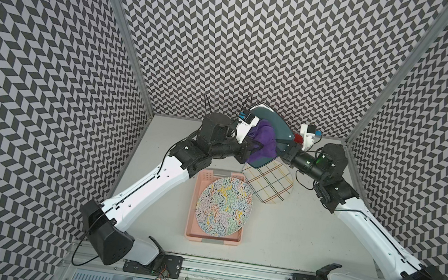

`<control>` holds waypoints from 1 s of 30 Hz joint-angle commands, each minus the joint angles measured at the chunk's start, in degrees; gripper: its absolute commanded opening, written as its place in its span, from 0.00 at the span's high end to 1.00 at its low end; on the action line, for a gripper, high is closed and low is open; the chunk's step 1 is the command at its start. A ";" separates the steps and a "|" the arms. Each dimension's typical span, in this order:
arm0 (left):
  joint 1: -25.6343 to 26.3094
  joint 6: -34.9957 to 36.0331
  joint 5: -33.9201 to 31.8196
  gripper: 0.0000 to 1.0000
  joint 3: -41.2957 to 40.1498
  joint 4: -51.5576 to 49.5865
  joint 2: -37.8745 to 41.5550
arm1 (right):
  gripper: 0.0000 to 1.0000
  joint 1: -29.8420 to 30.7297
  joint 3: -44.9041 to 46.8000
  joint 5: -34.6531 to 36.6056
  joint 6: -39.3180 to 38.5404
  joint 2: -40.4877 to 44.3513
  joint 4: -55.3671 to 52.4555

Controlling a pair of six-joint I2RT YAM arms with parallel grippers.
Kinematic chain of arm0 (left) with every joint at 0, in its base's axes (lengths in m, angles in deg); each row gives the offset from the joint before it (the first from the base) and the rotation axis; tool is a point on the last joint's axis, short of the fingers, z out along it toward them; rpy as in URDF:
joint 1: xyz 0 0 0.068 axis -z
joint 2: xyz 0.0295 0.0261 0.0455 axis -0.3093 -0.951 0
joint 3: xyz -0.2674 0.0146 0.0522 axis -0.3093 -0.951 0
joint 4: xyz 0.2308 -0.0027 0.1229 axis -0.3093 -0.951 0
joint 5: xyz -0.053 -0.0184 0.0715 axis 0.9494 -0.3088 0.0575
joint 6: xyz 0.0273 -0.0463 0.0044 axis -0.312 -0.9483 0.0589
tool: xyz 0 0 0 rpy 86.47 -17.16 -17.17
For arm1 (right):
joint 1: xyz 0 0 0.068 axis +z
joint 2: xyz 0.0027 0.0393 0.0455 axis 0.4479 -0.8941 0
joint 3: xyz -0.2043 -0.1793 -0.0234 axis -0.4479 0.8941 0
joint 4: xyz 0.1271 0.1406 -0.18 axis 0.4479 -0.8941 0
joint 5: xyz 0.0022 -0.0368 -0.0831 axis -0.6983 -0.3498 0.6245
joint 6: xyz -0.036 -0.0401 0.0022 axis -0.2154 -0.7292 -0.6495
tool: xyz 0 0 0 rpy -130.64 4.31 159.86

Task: Wipe the wet plate dry
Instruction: Wipe the plate with towel.

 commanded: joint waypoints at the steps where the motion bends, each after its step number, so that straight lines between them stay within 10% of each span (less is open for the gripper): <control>1: -6.57 -3.27 -2.50 1.00 -5.37 -5.17 1.67 | 1.00 0.64 -5.97 -6.86 3.35 3.19 23.78; 6: -4.77 -8.25 2.27 1.00 -6.36 2.36 2.87 | 1.00 8.65 -5.13 -4.52 -0.51 2.93 21.52; 9: 1.61 -6.60 -2.58 1.00 -1.35 0.16 -1.07 | 1.00 6.16 -6.07 -3.44 2.62 1.64 25.77; 13: -3.53 -11.87 0.67 1.00 -0.68 2.89 -0.18 | 1.00 -1.23 -7.94 -3.82 7.75 1.05 28.75; 17: -18.39 -40.72 19.13 1.00 -11.08 34.04 6.88 | 1.00 -9.99 -1.91 -4.40 20.71 2.67 40.92; 21: -20.42 -72.81 20.08 1.00 -23.40 74.89 8.56 | 1.00 -11.47 1.26 -8.85 28.85 0.18 52.60; 30: -12.32 -92.65 17.37 1.00 -15.64 104.85 -1.21 | 1.00 -4.14 0.77 -12.49 27.37 -4.66 52.96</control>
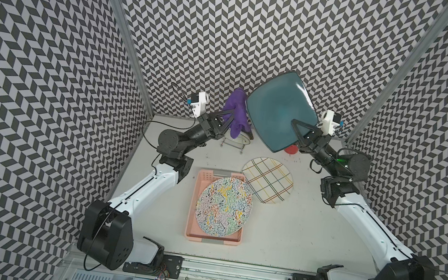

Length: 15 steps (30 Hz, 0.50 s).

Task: Wipe the wet plate dry
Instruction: Wipe the plate with towel.

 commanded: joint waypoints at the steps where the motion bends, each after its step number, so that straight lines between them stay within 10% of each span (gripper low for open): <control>1: 2.42 -10.37 0.33 1.00 5.92 18.27 -1.23 | 1.00 2.32 -1.85 -0.45 1.02 -0.95 10.78; 10: 15.39 -4.49 1.11 1.00 7.84 13.10 -5.07 | 1.00 6.38 -11.82 2.27 1.37 -8.32 13.65; 15: 10.55 -11.38 -0.78 1.00 8.24 19.83 -5.76 | 1.00 3.00 -13.68 4.06 1.82 -8.48 12.66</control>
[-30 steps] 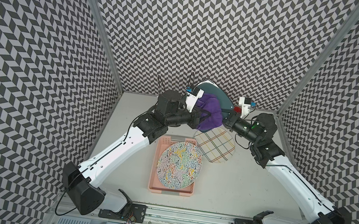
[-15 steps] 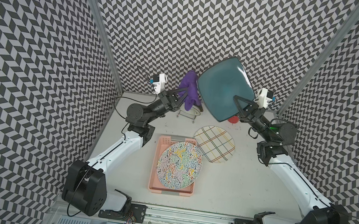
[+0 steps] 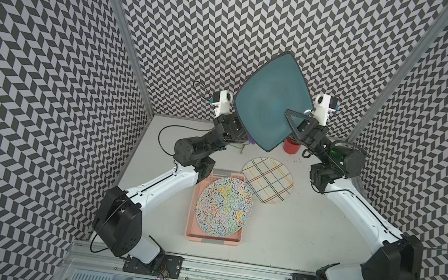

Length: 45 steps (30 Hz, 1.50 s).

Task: Wipe the wet plate dry
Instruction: Wipe the plate with towel, then place the plate on the plate.

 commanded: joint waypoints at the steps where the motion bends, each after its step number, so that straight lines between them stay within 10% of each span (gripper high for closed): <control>1: -4.56 -5.10 2.73 1.00 2.18 8.50 0.74 | 1.00 -1.86 0.58 5.22 -1.65 0.79 -1.76; 8: -2.90 -5.92 0.43 1.00 4.57 8.63 -0.22 | 1.00 6.85 4.60 3.79 -9.62 4.38 -8.07; 19: 5.51 13.53 7.34 1.00 -0.58 -7.56 7.20 | 1.00 -4.13 -1.39 10.38 -5.92 1.15 -8.08; 25: 5.56 53.70 2.32 1.00 0.40 -60.41 19.17 | 1.00 -9.30 5.51 9.49 -11.21 6.58 -17.98; 29: 5.64 66.69 -10.23 1.00 3.74 -80.06 18.54 | 1.00 -7.48 7.01 9.44 -17.31 8.84 -23.95; 45: -3.56 71.42 -21.81 1.00 3.03 -90.69 24.17 | 1.00 -10.89 24.39 25.53 -34.12 22.86 -57.83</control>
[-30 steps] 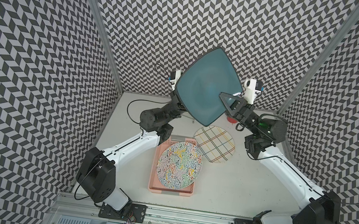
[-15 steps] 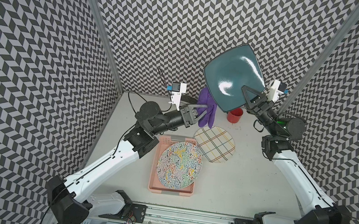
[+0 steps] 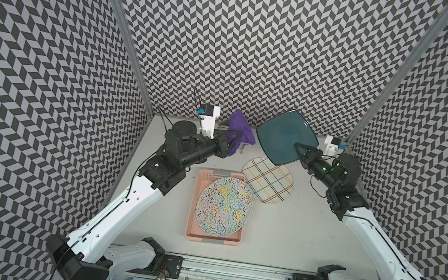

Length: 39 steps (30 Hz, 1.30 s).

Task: Wipe the wet plate dry
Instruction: Place the plate on the plate.

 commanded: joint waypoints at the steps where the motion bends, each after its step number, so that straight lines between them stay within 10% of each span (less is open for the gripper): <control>1: -0.33 3.47 -2.68 1.00 -0.54 -3.64 1.83 | 1.00 -0.39 2.74 3.72 -4.28 3.57 2.37; 26: -0.50 1.45 -1.14 1.00 -3.86 -1.95 3.20 | 1.00 -0.36 10.17 -1.96 -10.91 -20.92 10.06; 39: -1.17 2.04 -3.07 1.00 -5.79 -3.16 4.10 | 0.58 -0.38 10.22 4.69 -17.66 -25.47 -1.19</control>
